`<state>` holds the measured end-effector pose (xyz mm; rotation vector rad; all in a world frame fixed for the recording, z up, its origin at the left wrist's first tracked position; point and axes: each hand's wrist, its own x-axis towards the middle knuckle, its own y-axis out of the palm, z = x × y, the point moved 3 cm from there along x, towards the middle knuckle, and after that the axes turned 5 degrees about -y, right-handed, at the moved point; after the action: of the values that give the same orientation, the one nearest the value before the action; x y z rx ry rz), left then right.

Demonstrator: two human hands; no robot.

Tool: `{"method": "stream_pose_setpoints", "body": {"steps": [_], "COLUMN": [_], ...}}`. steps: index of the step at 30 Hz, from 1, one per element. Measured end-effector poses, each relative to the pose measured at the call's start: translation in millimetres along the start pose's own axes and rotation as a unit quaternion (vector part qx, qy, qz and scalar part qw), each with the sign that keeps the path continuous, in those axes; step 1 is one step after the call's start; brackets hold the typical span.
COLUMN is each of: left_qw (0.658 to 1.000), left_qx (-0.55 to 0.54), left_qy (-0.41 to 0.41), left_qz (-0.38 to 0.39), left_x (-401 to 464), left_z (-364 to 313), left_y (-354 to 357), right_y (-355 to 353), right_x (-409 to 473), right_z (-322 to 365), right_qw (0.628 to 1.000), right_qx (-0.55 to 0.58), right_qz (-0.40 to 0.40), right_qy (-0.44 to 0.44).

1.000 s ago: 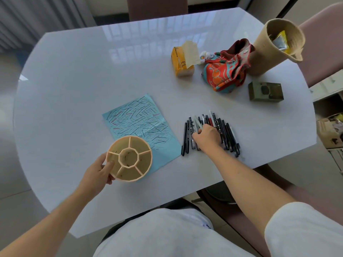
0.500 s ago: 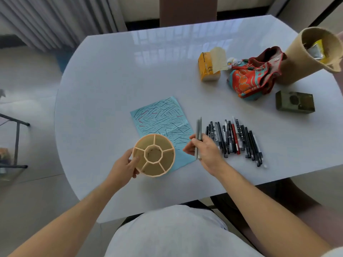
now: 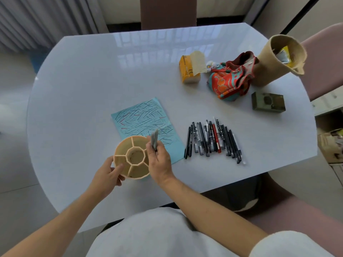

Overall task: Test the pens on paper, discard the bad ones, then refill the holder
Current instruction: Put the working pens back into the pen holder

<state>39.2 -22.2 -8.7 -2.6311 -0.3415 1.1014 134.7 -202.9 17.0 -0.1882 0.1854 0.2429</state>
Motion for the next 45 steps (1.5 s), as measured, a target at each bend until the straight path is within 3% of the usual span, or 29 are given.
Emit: {"method": "stream_pose_setpoints", "body": {"steps": [3,8,11,14,18,23,34,41,45], "left_qw": [1.0,1.0,1.0,1.0,1.0,0.999,0.999,0.999,0.999], "left_qx": [0.001,0.004,-0.002,-0.006,-0.012,-0.013,0.0,0.009,0.014], "left_qy": [-0.009,-0.018,-0.019,-0.02,-0.023,-0.03,-0.036,-0.043,-0.045], "left_qz": [-0.002,0.002,-0.004,-0.005,-0.005,-0.008,-0.013,-0.015,-0.014], "left_x": [0,2,3,3,2,1,-1,-3,-2], "left_z": [-2,-4,-5,-4,-3,-3,-7,-10,-9], "left_y": [-1,-5,-7,-6,-6,-5,-3,-2,-3], "right_y": [-9,-45,-81,-125,-151,-149,-145,-146,-152], "right_x": [1,0,16,44,69,80,87,97,98], "right_z": [-4,-8,-17,-28,-45,-50,-46,-40,-42], "right_qw": [0.999,0.997,0.997,0.964,0.914,0.88,0.831,0.847,0.867], "right_qx": [-0.027,-0.017,-0.072,-0.227,-0.392,-0.465,-0.542,-0.497,-0.465], "right_qz": [0.005,0.079,-0.017,-0.133,-0.093,-0.063,-0.015,0.02,0.006], "right_qy": [-0.016,-0.001,0.007,0.031,0.056,0.072,0.12,0.186,0.177]}}
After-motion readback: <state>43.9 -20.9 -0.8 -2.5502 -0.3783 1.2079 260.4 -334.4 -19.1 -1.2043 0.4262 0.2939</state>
